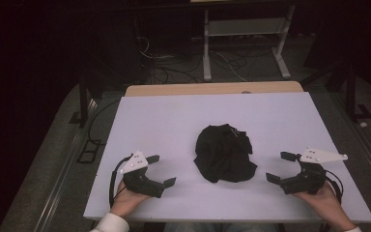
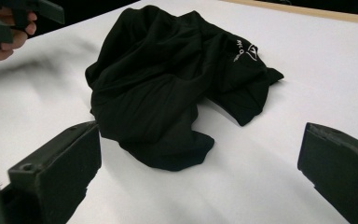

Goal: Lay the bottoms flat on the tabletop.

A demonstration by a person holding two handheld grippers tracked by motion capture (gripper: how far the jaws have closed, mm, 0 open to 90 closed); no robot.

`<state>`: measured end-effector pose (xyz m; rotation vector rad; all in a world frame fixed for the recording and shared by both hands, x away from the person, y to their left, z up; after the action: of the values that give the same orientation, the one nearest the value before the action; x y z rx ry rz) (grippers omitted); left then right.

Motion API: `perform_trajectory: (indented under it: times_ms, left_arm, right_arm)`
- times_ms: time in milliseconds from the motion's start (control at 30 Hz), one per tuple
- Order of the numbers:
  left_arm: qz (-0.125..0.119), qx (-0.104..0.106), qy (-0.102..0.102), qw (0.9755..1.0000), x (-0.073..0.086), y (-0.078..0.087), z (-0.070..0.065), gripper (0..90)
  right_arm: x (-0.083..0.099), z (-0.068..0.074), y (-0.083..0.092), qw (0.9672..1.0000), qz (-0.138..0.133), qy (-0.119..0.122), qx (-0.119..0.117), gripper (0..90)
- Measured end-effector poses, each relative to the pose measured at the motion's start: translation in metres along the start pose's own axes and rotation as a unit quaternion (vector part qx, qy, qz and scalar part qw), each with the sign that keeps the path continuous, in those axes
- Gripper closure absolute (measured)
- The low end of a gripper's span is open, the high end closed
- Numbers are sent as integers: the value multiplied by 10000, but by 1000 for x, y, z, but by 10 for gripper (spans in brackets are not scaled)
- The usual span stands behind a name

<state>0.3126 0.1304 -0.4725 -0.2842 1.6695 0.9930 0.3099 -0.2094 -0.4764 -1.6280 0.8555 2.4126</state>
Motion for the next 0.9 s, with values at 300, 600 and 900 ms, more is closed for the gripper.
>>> perform_trajectory:
  times_ms: [300, 600, 900]
  left_arm:
    - [140, -49, -59, 9999, -1, 0, -1, 0]
    - [221, -18, -222, 9995, -11, -7, -7, 0]
    - [204, 103, -235, 9995, -25, -13, -10, 0]
  right_arm:
    - [-5, -4, 1, 9999, 12, -107, 118, 0]
    - [-17, -1, -3, 9999, 55, -71, 60, 0]
    - [-28, -1, -5, 9999, 92, -49, 17, 0]
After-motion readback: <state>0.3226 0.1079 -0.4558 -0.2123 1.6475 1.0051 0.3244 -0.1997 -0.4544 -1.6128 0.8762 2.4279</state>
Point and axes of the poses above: each handheld gripper's, and its own axes: y roughly backward along the jaws, x roughly out of its underside, z roughly to its left, the point moved 10 cm from there along -y, roughly forward along the jaws, and after that the axes turned 13 degrees about -x, right-handed, at the moved point
